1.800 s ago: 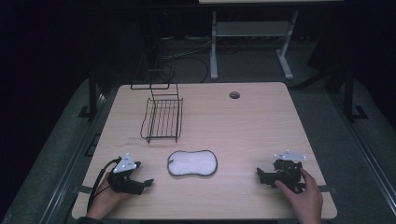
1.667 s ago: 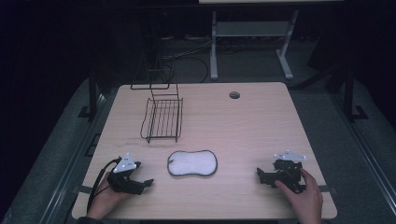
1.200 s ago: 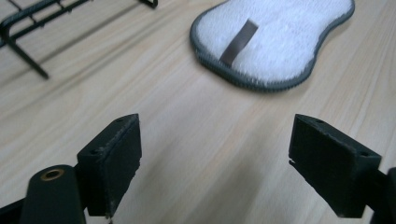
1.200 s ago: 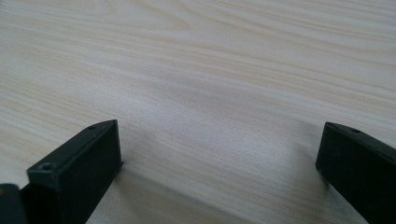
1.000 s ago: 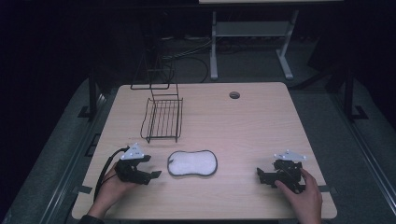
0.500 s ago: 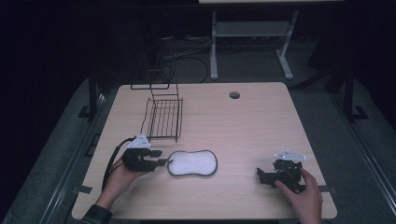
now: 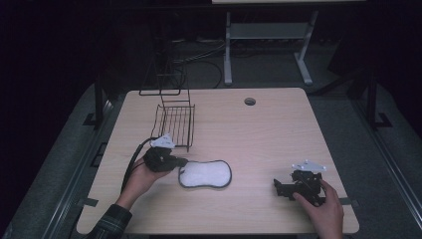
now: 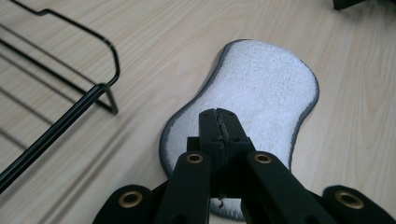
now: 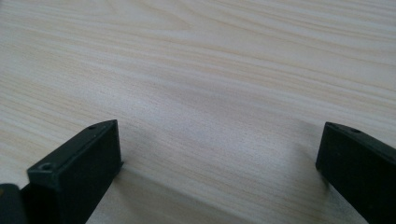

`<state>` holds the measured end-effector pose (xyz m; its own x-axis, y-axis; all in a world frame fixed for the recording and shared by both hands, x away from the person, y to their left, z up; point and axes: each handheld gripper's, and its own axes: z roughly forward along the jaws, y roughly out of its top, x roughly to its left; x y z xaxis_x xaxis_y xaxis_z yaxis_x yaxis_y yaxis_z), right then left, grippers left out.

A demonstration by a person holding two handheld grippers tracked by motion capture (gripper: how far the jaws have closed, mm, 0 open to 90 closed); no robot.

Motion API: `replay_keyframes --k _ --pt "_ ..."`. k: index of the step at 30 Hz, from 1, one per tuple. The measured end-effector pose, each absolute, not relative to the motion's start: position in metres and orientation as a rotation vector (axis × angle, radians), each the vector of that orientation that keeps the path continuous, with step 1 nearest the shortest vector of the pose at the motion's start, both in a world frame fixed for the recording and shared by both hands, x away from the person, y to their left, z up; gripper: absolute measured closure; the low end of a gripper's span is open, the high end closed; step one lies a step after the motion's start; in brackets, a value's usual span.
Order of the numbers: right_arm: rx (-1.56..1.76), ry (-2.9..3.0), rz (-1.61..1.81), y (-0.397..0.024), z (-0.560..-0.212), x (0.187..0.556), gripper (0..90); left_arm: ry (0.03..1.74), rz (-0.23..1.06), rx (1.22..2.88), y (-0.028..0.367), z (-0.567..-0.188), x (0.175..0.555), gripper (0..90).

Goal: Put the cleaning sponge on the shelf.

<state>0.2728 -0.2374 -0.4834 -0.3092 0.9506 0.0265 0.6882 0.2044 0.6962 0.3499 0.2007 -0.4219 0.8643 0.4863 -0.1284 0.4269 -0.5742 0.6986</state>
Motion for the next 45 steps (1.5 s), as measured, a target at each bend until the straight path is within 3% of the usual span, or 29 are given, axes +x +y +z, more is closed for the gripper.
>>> replay_keyframes --k 14,45 --pt "1.524 2.076 0.865 -0.237 -0.483 0.273 0.0 0.674 0.064 2.315 0.178 -0.440 0.365 89.6" --pt "1.524 2.077 0.865 -0.237 -0.483 0.273 0.0 0.769 0.055 2.310 0.220 -0.444 0.325 89.7"
